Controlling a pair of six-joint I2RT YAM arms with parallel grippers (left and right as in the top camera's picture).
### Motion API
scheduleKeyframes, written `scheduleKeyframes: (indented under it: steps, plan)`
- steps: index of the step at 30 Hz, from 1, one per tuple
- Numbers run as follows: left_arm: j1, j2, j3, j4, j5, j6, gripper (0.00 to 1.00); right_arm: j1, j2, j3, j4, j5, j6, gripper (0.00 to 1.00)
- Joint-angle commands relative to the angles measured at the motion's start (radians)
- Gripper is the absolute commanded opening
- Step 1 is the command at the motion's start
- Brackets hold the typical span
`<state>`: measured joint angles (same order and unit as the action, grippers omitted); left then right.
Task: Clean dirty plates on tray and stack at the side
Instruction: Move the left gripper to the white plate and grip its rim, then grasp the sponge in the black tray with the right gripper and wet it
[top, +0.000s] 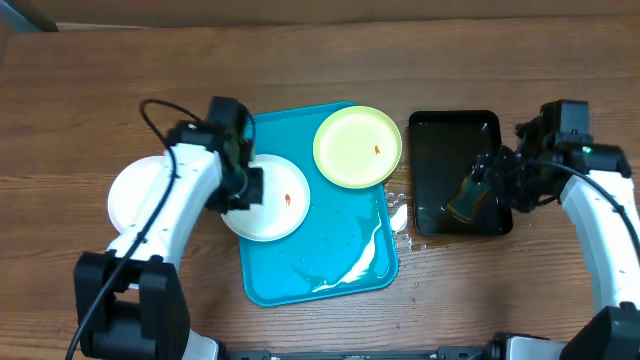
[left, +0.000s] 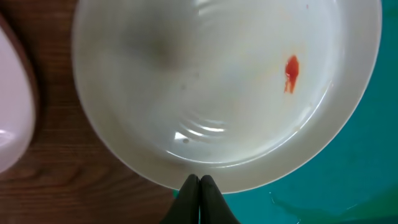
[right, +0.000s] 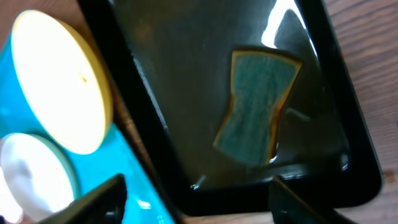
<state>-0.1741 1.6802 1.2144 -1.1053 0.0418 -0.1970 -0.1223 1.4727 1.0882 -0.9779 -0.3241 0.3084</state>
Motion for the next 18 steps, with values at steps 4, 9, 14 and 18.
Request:
scheduleKeyframes:
  steps: [4,9,14,18]
  plan:
    - [-0.011,-0.002,-0.062,0.020,0.012,-0.077,0.04,0.053,0.014,-0.112,0.144,0.058,0.003,0.61]
    - [-0.009,-0.031,-0.027,-0.025,0.017,-0.042,0.26,0.106,0.050,-0.174,0.217,0.294,0.162,0.62]
    - [0.007,-0.113,-0.013,-0.014,-0.001,-0.043,0.57,0.130,0.147,-0.185,0.283,0.301,0.175,0.59]
    - [0.045,-0.138,-0.014,-0.010,-0.079,-0.043,0.70,0.130,0.254,-0.185,0.335,0.299,0.187,0.04]
